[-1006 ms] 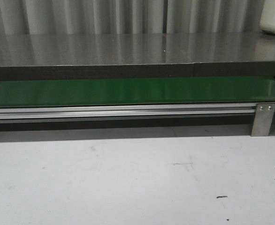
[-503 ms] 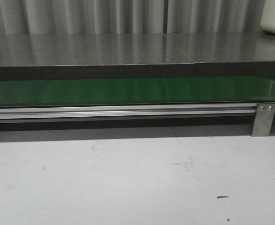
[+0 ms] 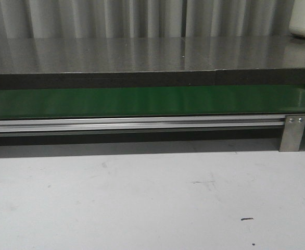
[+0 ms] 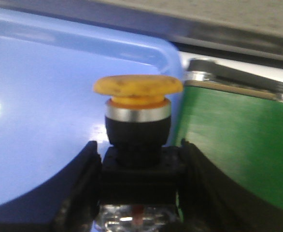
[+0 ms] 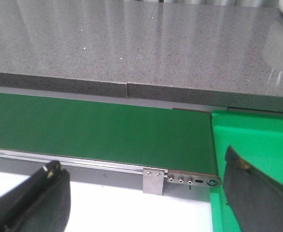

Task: Move button from left to right
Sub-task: 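Lift the button with the left gripper and lower it onto the green belt, then open the left gripper to release the button and withdraw, then bring the right gripper over the belt as the button travels toward it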

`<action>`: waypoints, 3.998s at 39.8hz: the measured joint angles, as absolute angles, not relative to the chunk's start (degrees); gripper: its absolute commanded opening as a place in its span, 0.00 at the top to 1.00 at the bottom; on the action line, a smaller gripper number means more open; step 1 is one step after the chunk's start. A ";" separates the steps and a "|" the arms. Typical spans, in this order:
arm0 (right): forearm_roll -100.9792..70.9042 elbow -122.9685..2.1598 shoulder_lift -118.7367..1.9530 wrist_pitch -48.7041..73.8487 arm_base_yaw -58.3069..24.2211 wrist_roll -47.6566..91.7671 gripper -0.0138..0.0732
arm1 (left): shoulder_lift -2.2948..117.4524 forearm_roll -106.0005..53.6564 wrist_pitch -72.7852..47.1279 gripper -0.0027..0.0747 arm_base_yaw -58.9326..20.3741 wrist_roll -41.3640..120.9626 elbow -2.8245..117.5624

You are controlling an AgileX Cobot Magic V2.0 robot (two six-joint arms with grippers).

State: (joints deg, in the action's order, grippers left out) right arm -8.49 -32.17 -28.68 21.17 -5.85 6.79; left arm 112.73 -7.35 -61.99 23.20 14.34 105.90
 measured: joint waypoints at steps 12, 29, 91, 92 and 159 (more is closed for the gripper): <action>-8.49 -32.17 -28.68 21.17 -5.85 6.79 0.09 | 111.94 -7.01 -66.69 0.82 13.94 11.49 104.74; -8.49 -32.17 -28.68 21.17 -5.85 6.79 0.09 | 111.94 -1.87 -64.31 0.82 7.74 6.06 98.70; -8.49 -32.17 -28.68 21.17 -5.85 6.79 0.09 | 106.28 -4.84 -68.43 0.97 3.96 6.91 103.36; -8.49 -32.17 -28.68 21.17 -5.85 6.79 0.09 | 105.94 -4.84 -68.91 0.99 3.96 6.91 103.36; -8.49 -32.17 -28.68 21.17 -5.85 6.79 0.09 | 7.08 -5.55 -21.95 0.99 3.96 6.91 19.18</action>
State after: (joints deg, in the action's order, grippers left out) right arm -8.49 -32.17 -28.68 21.17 -5.85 6.79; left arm 7.08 -5.55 -21.95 3.96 6.91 19.18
